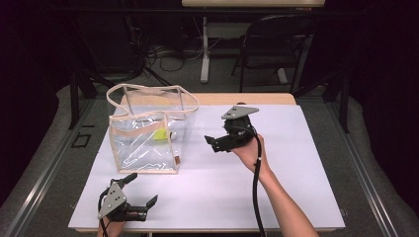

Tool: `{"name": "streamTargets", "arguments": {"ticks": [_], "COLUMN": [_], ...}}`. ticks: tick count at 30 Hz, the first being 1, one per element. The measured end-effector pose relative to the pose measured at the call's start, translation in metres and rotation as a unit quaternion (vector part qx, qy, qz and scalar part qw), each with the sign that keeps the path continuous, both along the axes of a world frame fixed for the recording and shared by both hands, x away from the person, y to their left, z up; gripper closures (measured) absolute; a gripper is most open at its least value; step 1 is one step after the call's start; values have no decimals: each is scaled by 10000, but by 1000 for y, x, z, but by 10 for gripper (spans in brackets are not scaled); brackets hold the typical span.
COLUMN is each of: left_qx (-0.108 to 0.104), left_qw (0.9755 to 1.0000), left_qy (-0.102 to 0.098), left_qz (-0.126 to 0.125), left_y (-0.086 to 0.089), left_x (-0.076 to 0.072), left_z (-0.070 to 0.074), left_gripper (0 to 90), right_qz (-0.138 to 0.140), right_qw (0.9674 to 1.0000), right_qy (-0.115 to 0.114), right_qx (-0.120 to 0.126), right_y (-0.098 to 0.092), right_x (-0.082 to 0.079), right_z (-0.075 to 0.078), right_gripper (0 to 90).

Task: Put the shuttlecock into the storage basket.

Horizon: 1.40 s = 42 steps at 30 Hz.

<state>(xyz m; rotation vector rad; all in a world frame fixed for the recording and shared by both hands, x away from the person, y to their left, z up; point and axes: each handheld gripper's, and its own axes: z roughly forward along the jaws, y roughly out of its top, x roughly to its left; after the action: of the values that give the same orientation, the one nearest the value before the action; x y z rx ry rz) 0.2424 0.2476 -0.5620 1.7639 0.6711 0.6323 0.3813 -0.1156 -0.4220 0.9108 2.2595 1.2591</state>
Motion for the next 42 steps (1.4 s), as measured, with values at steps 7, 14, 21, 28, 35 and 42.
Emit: {"name": "streamTargets", "arguments": {"ticks": [7,14,21,28,35,42], "left_qx": [-19,96,89,108,82,155], "left_qw": [10000,9999,10000,9999,9999,9998], "left_qy": [5,-31,-12,-1,38,37], "left_qz": [40,-24,20,79,124,91], "left_y": [1,-5,-2,-1,-1,-3], "left_x": [-1,1,0,0,1,-1], "left_z": [0,0,-1,-1,-1,-4], "left_gripper": [1,1,1,1,1,1], "right_qz": [14,63,97,40,77,130], "right_qw": [9999,10000,9999,9999,9999,9998], "right_qy": [-55,-50,-102,-52,-52,-147], "right_qx": [-126,-1,19,145,116,30], "right_y": [-13,-25,-39,-52,-60,-68], "right_x": [-14,-29,-45,-52,-61,-73], "right_z": [-11,-19,-29,-41,-55,-66], "right_gripper": [24,15,7,5,4,0]}}
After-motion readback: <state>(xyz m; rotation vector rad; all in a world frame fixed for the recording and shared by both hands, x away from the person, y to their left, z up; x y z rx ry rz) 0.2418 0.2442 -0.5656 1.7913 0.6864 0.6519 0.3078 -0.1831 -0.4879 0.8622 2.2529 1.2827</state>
